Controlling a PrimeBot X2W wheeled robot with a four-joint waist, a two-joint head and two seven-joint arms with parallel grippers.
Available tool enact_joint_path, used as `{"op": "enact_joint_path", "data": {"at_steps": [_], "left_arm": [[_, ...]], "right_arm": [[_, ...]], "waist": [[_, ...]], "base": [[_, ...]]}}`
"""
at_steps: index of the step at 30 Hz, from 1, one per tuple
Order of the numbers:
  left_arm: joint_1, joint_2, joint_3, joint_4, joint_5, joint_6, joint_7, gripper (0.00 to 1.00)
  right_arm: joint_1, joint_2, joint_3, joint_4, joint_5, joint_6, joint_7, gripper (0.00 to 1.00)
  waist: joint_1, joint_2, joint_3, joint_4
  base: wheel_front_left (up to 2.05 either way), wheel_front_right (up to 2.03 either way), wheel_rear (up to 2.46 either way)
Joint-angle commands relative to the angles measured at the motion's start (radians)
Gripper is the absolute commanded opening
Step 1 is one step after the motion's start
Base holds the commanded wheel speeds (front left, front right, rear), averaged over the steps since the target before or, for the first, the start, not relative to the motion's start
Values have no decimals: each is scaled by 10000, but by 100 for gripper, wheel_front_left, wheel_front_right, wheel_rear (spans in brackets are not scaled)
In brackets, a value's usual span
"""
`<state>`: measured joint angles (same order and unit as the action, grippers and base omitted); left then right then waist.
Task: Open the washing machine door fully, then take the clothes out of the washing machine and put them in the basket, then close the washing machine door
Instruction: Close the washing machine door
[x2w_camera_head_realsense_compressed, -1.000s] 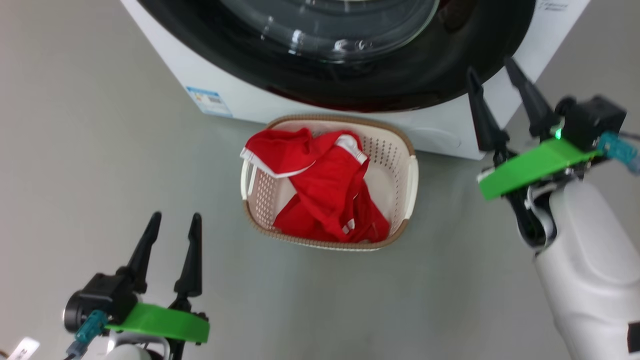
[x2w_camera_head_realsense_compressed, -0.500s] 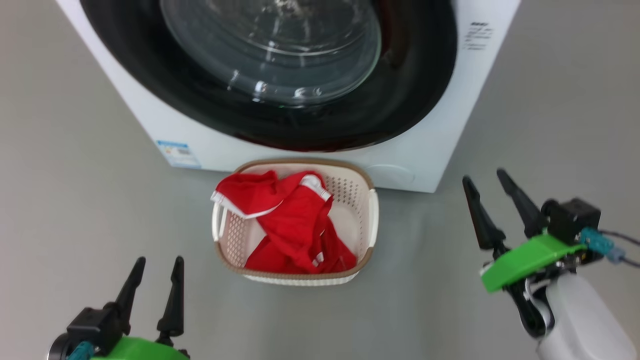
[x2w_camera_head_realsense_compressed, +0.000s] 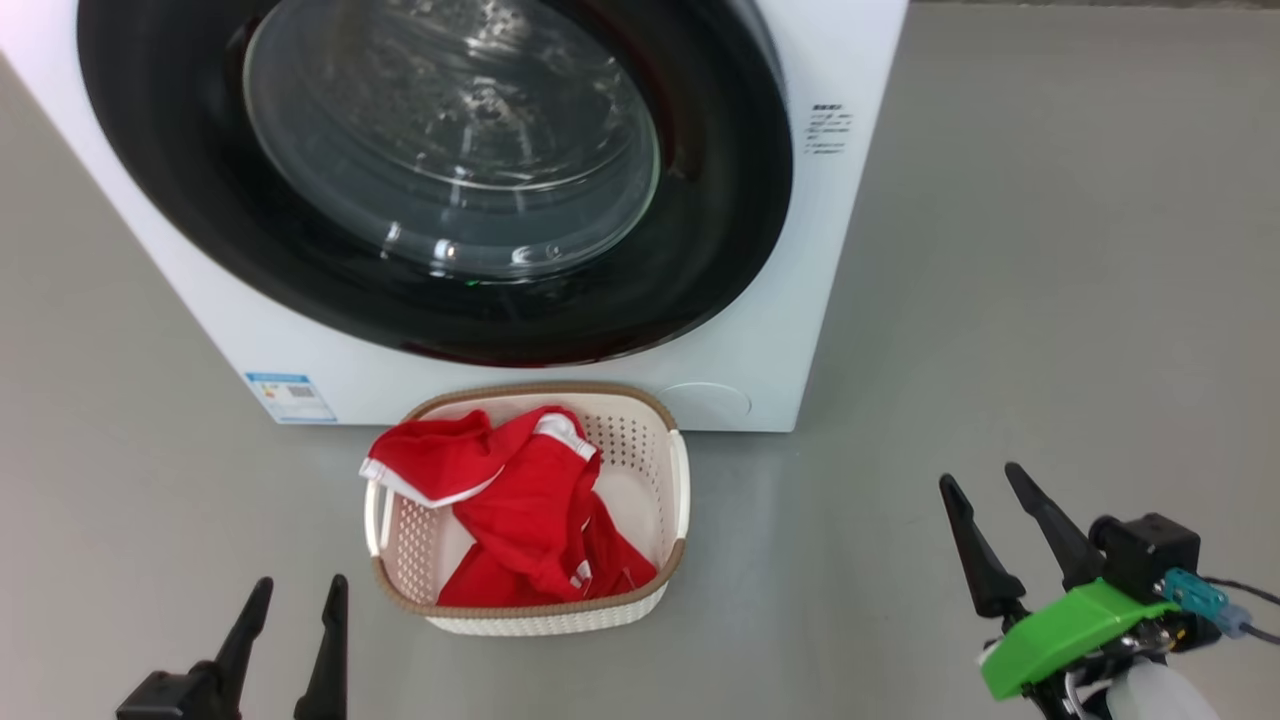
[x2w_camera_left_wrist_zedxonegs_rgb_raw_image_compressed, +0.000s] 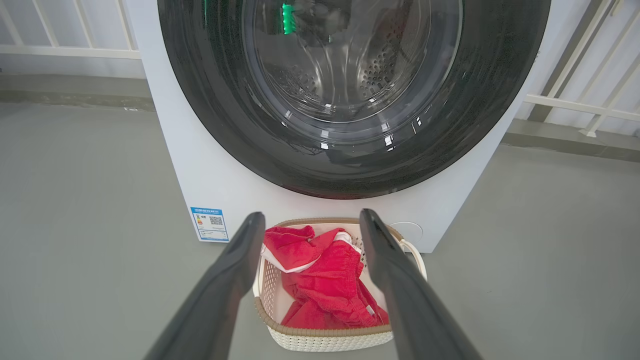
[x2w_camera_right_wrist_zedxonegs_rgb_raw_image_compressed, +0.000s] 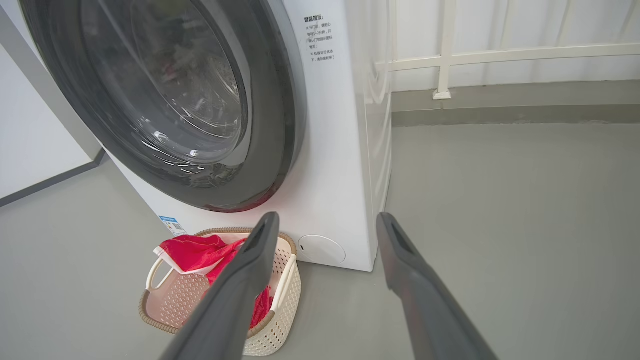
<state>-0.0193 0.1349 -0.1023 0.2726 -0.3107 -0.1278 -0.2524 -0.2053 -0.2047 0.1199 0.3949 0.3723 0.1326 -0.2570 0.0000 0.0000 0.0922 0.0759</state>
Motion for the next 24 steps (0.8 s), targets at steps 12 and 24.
{"op": "enact_joint_path", "data": {"at_steps": [12, 24], "left_arm": [[310, 351, 512, -304, -122, -29, -93, 100], [349, 340, 614, -382, -142, -29, -93, 100]], "right_arm": [[1195, -342, -257, -488, 55, -19, -48, 100], [1655, -257, -564, -673, -22, -19, -48, 100]], "waist": [[0, 0, -573, -625], [0, 0, -520, -774]], "base": [[0, 0, 0], [0, 0, 0]]}}
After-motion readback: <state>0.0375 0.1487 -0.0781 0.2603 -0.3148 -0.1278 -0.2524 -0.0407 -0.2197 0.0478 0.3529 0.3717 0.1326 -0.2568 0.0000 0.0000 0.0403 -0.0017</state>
